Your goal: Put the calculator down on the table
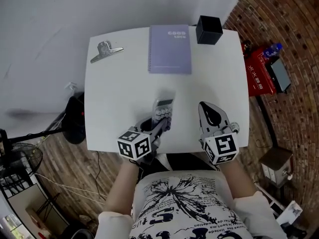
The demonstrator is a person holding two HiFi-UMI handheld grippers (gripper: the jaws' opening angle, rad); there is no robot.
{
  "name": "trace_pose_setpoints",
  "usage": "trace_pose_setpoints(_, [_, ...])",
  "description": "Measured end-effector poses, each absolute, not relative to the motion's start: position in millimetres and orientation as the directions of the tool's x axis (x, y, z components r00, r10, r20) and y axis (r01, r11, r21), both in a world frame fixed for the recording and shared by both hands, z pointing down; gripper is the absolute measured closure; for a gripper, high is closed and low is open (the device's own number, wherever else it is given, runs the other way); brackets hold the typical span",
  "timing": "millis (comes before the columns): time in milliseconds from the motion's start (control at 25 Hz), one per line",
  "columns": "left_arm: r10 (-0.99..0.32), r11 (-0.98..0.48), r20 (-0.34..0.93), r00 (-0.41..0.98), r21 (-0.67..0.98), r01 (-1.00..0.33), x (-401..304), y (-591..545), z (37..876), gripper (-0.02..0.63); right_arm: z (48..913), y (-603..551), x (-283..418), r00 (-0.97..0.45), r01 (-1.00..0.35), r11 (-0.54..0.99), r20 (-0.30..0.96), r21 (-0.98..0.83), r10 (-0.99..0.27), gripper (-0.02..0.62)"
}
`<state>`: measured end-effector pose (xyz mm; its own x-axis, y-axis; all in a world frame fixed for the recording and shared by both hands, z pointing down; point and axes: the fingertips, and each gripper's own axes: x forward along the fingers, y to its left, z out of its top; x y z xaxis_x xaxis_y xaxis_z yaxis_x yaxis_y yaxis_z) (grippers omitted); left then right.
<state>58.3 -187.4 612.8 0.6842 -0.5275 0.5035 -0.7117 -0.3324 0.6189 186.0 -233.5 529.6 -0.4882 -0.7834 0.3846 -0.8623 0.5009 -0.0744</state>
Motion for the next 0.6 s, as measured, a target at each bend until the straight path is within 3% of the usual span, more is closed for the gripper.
trace_pose_setpoints(440, [-0.503, -0.206, 0.605, 0.617, 0.610, -0.765, 45, -205, 631, 0.427, 538, -235, 182, -0.512, -0.847, 0.522, 0.405, -0.095, -0.757, 0.581])
trace_pose_setpoints(600, [-0.525, -0.167, 0.640, 0.561, 0.570, -0.805, 35, -208, 641, 0.386, 542, -238, 183, -0.511, -0.848, 0.522, 0.415, -0.096, -0.753, 0.581])
